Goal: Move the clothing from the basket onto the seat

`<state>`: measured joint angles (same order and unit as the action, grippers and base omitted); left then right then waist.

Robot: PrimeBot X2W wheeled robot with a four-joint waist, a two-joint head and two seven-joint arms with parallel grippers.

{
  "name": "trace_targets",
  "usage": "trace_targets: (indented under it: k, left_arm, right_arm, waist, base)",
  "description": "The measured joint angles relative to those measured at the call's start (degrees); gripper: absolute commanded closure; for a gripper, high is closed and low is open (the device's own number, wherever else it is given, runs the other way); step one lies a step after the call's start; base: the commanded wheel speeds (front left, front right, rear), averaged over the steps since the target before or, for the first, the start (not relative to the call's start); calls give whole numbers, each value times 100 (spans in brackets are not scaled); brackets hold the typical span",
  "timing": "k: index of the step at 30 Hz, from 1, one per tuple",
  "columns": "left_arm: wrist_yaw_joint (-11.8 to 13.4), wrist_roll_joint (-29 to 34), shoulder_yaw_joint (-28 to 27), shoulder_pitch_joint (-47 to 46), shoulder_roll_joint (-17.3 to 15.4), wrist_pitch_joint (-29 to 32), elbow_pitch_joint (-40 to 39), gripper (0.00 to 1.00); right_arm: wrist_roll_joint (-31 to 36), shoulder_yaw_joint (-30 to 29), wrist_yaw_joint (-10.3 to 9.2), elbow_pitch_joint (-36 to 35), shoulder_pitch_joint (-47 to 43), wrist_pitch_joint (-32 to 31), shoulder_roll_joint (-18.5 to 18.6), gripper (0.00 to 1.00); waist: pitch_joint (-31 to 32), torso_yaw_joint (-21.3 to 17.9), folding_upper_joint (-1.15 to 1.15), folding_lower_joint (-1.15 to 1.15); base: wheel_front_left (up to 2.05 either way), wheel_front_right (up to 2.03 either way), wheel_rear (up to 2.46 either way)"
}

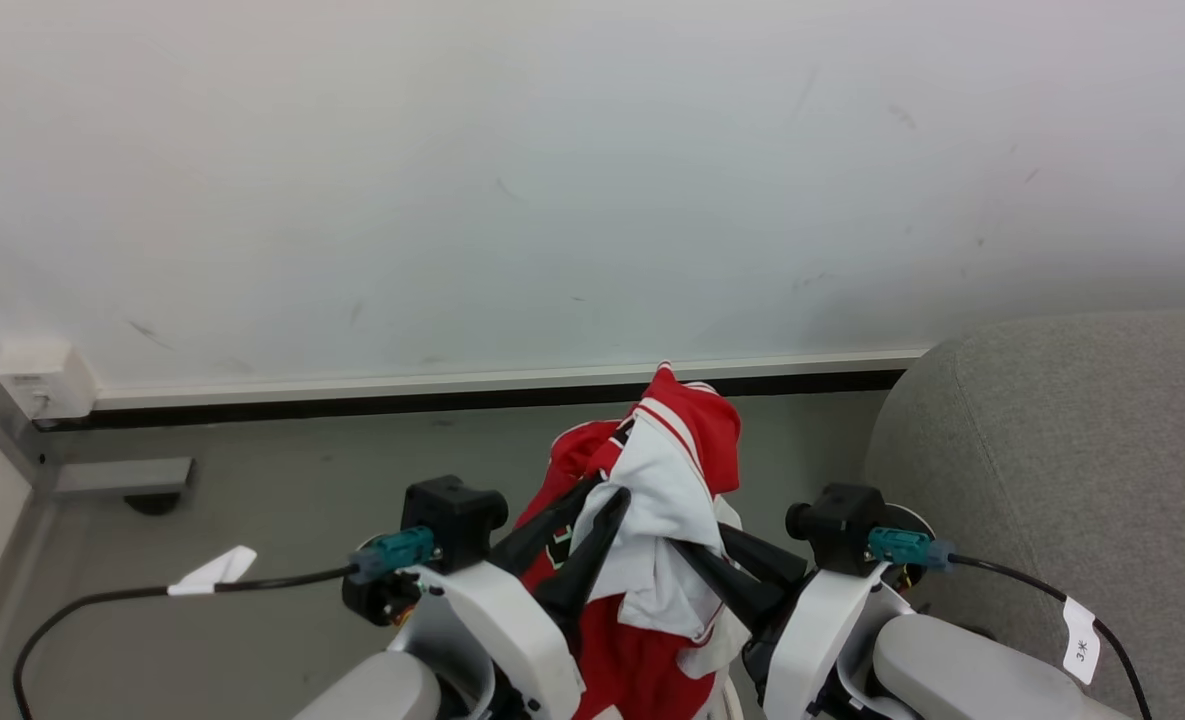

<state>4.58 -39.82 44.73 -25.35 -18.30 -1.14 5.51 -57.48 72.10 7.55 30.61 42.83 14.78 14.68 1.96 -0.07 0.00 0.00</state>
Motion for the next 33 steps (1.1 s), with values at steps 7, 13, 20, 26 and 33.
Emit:
trace_targets:
  k: [7, 13, 20, 26, 33]
  left_arm:
    - [55, 40, -11, 71, -81, -44, -26, 0]
    - [138, 85, -7, 137, -172, -69, -77, 0]
    - [227, 100, 9, 248, -255, -91, -141, 0]
    - [253, 100, 27, 294, -260, -98, -160, 0]
    - [261, 100, 29, 294, -274, -103, -159, 0]
  right_arm:
    - [-14, -18, 0, -112, 15, 18, 82, 100]
    - [-13, -42, 0, -178, 1, 19, 104, 100]
    - [-8, -90, 0, -212, -16, 19, 124, 100]
    - [4, -146, 0, -243, -48, 19, 138, 100]
    - [52, -246, 0, -249, -48, 20, 164, 100]
  waist:
    - [2, 63, 0, 0]
    - [17, 124, 0, 0]
    - [44, 192, 0, 0]
    - [54, 228, 0, 0]
    - [54, 191, 0, 0]
  base:
    - [0, 0, 0]
    - [0, 0, 0]
    - [0, 0, 0]
    - [0, 0, 0]
    - [0, 0, 0]
